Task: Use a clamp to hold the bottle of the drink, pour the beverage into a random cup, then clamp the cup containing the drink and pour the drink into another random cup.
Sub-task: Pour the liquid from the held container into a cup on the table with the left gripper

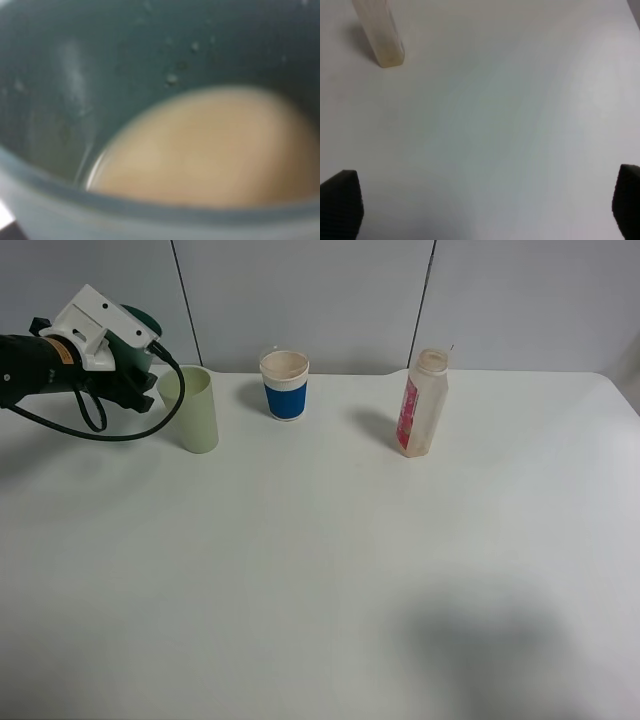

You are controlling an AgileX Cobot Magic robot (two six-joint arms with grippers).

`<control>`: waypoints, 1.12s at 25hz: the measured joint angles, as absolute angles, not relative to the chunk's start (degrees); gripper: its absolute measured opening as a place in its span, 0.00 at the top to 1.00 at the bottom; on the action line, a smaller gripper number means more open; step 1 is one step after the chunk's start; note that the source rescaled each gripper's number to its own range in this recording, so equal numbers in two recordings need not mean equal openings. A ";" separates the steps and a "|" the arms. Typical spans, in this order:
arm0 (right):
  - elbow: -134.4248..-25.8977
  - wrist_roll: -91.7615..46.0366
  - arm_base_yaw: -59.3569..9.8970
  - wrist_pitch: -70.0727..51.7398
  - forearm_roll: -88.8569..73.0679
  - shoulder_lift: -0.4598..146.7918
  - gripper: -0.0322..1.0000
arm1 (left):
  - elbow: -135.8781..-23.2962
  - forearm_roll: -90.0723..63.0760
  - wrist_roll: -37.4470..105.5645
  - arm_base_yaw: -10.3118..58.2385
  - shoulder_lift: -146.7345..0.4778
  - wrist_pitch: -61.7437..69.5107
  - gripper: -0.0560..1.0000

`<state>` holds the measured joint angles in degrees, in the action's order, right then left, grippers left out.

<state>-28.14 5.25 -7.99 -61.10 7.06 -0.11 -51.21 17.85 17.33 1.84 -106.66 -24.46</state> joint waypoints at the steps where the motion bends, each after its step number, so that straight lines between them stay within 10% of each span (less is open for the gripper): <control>1: -28.14 5.25 -7.99 -61.10 7.06 -0.11 0.00 | -51.21 17.90 17.54 1.84 -106.66 -24.46 0.95; 28: -28.14 5.25 -7.99 -61.10 7.06 -0.11 0.00 | -51.21 21.48 24.97 1.84 -106.66 -24.46 0.95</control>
<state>-28.14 5.25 -7.99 -61.10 7.06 -0.11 -51.21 21.48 24.97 1.84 -106.66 -24.46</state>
